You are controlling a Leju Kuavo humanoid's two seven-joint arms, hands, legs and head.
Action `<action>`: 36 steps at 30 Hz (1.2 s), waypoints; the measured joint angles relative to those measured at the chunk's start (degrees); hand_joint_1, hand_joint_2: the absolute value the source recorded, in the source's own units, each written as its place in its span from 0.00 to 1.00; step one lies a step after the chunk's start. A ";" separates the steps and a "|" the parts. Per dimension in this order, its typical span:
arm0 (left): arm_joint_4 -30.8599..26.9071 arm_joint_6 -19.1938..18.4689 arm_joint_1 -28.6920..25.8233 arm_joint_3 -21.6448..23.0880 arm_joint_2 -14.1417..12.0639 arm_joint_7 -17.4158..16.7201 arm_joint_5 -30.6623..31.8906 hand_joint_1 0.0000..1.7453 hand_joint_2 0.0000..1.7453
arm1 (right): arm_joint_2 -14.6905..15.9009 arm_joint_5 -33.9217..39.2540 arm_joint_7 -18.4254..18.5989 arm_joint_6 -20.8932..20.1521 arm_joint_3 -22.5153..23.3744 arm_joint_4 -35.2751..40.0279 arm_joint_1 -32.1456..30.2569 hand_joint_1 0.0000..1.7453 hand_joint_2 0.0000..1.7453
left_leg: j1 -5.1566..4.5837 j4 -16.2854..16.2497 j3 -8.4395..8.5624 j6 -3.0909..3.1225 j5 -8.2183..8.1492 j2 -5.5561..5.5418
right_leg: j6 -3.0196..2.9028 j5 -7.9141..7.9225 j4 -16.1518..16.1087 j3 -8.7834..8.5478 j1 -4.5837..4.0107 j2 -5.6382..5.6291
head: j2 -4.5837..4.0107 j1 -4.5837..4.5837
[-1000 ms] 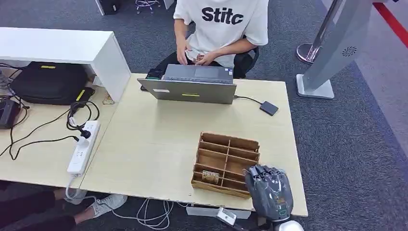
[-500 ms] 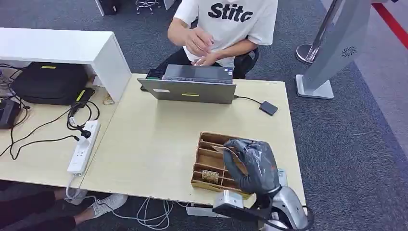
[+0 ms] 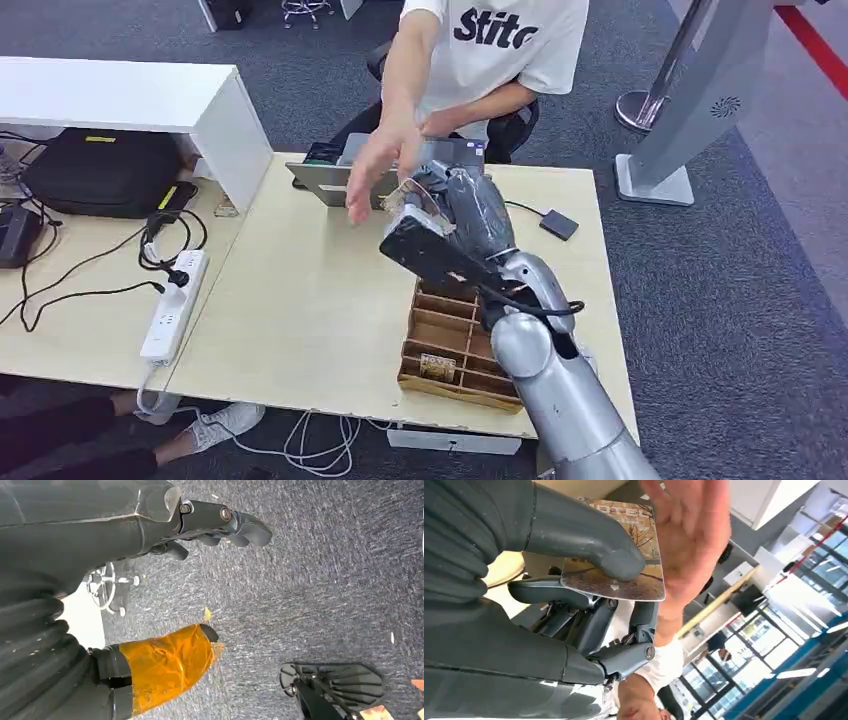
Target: Pass the card to the sensor for recognition and then transmit it.
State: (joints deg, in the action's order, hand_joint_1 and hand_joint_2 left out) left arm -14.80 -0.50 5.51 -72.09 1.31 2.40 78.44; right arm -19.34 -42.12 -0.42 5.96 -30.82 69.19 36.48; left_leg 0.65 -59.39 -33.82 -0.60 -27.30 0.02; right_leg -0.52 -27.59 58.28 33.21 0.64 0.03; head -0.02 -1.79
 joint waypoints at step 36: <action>0.46 -0.48 -0.34 0.26 -1.53 0.07 1.68 0.00 1.00 | 8.68 51.08 -21.88 -27.34 42.56 -25.71 -3.15 0.00 1.00 | -0.04 -0.05 -0.02 0.14 -0.11 0.05 | 0.11 0.07 -0.18 0.06 0.05 -0.06 | 0.00 -0.02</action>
State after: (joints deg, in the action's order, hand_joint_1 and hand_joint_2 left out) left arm -14.34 -0.98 5.18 -71.82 -0.22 2.47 80.13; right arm -10.66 8.97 -22.29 -21.38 11.74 43.47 33.33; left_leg 0.60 -59.43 -33.84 -0.46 -27.41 0.07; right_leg -0.41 -27.52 58.10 33.28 0.69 -0.04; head -0.02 -1.81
